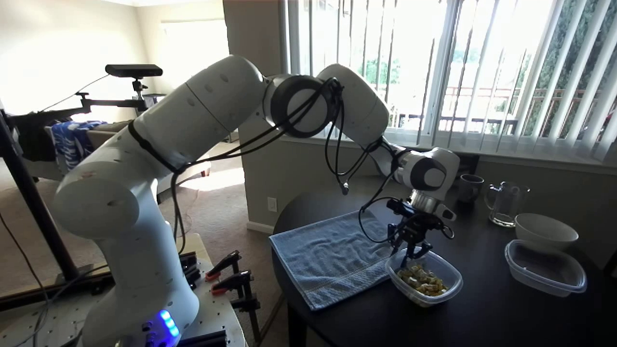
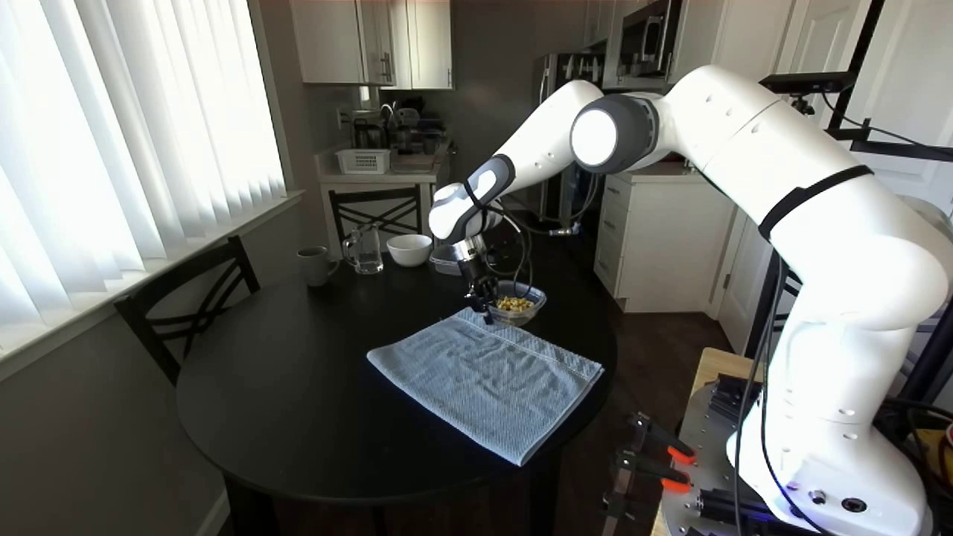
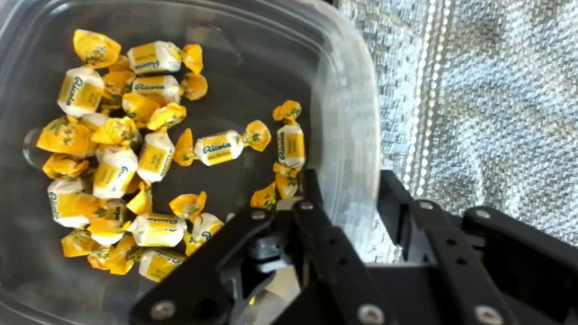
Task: Pour the contents in the clear bowl on the blue towel.
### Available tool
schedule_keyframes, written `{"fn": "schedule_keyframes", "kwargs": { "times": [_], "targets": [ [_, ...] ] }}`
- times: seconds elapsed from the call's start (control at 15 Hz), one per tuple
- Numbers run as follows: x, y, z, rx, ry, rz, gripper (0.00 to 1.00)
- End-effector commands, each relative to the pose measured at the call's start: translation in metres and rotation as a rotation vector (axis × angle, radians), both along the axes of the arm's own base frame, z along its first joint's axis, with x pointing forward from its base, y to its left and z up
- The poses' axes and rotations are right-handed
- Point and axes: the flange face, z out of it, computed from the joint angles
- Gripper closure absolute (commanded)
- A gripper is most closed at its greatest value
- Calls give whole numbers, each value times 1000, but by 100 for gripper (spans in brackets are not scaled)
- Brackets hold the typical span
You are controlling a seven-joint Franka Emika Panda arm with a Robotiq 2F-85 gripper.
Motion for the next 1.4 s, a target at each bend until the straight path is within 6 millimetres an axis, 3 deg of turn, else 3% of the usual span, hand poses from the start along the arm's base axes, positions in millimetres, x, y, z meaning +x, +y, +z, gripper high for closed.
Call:
{"fn": "schedule_keyframes", "kwargs": {
  "times": [0.0, 0.2, 0.4, 0.53, 0.93, 1.0, 1.13, 1.33],
  "targets": [
    [0, -1, 1, 2, -15, -9, 92],
    [1, -6, 6, -19, -38, -39, 98],
    [3, -17, 14, -51, -72, -89, 97],
    [4, -23, 16, -63, -82, -111, 64],
    [4, -26, 14, -73, -77, -109, 27],
    [4, -26, 14, -75, -80, -103, 72],
    [4, -27, 16, -69, -85, -105, 69],
    [3, -31, 19, -64, -96, -116, 89]
  ]
}}
